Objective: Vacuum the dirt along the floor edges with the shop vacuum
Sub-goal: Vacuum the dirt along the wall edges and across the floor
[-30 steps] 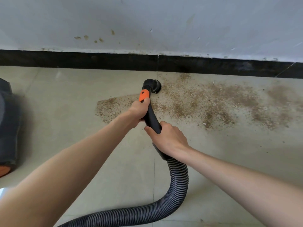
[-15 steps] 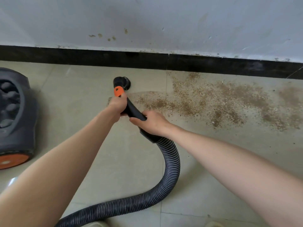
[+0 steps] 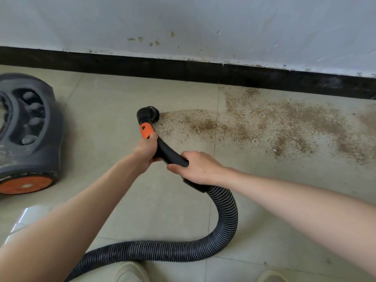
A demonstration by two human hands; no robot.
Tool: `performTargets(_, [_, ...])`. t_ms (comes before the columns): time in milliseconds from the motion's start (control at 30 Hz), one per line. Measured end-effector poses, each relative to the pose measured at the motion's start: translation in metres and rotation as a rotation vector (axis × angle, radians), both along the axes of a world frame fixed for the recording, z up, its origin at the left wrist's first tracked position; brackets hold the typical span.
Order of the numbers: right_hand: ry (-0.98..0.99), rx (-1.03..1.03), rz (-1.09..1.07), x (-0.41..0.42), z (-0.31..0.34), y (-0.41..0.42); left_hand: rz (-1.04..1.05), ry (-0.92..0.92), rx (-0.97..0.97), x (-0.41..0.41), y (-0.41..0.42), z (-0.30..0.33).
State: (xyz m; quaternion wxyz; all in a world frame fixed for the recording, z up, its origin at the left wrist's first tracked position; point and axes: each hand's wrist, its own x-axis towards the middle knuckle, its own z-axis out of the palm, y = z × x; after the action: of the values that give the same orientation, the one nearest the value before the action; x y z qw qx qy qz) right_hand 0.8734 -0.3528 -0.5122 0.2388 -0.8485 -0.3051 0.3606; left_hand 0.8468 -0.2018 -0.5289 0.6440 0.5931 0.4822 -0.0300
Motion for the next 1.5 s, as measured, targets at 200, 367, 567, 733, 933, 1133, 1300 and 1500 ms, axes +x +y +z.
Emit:
performTargets(200, [0.018,0.001,-0.154,0.003,0.010,-0.031,-0.181,-0.004,-0.020,0.030,-0.028,0.003])
performTargets(367, [0.027,0.015,-0.335,0.005,0.009,-0.062,-0.305,0.007,-0.006,0.057,-0.065,0.007])
performTargets(567, [-0.004,-0.019,-0.461,0.001,0.009,-0.082,-0.422,-0.001,0.000,0.074,-0.096,0.005])
performTargets(733, [0.004,-0.014,-0.457,0.003,0.009,-0.079,-0.445,-0.018,-0.014,0.078,-0.092,0.007])
performTargets(933, [0.032,0.036,-0.285,0.018,0.010,-0.042,-0.304,-0.001,0.003,0.069,-0.045,0.010])
performTargets(1133, [0.030,0.023,-0.026,0.017,0.007,0.019,-0.043,0.025,0.013,0.026,0.018,0.008])
performTargets(1300, [0.023,0.019,0.146,-0.008,0.012,0.032,0.095,0.040,-0.003,-0.025,0.030,0.008])
performTargets(1500, [0.046,0.005,0.119,-0.027,0.014,0.002,0.103,0.032,-0.039,-0.047,0.003,0.006])
